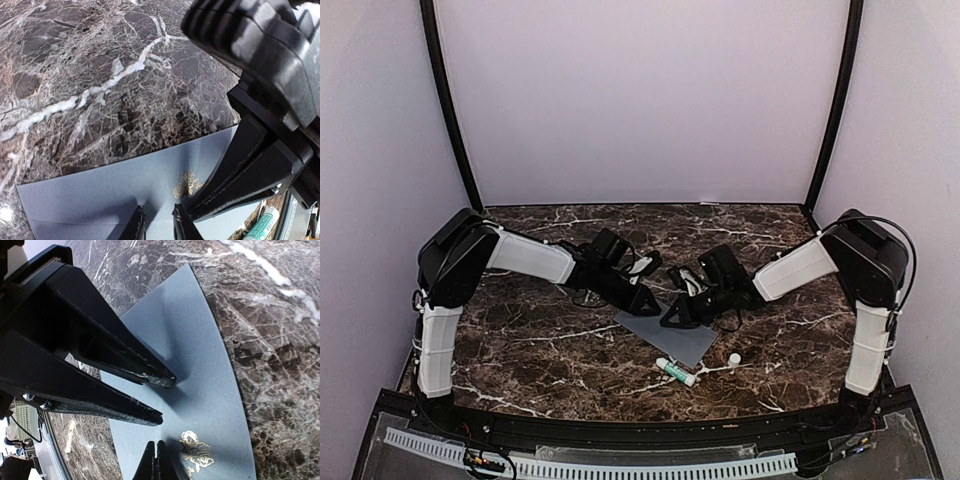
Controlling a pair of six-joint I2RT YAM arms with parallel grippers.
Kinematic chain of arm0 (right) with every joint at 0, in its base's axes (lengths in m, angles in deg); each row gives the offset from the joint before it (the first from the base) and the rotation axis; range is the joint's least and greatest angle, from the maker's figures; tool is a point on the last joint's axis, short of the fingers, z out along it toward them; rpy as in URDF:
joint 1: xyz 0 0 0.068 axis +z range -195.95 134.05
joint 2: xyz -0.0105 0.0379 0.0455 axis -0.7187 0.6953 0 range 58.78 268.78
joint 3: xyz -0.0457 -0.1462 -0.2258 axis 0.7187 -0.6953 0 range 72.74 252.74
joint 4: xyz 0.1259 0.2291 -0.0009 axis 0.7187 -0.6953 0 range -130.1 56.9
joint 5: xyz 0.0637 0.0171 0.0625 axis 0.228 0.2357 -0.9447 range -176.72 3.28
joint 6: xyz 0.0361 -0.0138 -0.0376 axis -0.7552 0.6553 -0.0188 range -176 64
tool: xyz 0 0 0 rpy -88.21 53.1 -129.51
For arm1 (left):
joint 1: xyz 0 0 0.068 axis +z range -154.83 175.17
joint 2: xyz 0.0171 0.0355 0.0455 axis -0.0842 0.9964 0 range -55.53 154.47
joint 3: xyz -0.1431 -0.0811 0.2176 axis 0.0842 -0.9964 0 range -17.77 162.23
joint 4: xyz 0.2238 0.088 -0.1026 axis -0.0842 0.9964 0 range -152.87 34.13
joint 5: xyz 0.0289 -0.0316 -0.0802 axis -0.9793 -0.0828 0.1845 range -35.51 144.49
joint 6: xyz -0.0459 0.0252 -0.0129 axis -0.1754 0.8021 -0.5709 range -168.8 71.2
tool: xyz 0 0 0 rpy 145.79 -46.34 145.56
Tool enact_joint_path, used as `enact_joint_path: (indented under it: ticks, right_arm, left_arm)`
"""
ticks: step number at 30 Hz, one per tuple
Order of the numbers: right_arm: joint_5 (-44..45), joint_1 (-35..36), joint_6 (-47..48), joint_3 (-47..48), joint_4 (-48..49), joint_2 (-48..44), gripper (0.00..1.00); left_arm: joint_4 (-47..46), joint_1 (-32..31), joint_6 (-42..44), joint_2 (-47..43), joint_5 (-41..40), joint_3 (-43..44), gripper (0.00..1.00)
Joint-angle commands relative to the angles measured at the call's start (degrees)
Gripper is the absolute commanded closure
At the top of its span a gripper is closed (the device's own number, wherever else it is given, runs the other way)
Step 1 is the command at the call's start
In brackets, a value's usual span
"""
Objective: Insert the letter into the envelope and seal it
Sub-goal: Seal the envelope flap on the envelope.
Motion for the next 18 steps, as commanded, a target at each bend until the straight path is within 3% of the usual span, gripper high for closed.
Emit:
enact_joint_path:
  ticks: [1,18]
  right_arm:
    - [2.72,0.54,-0.91,-0.89,-0.84,1.43,1.00]
    - [7.67,0.00,-2.94,-9.45,-1.66,-3.80,1.00]
  left_arm:
    - [4.42,0.07,0.83,1.70,-2.46,0.14,0.81]
    - [4.80,0.07,1.19,1.69,-2.94,0.31,0.81]
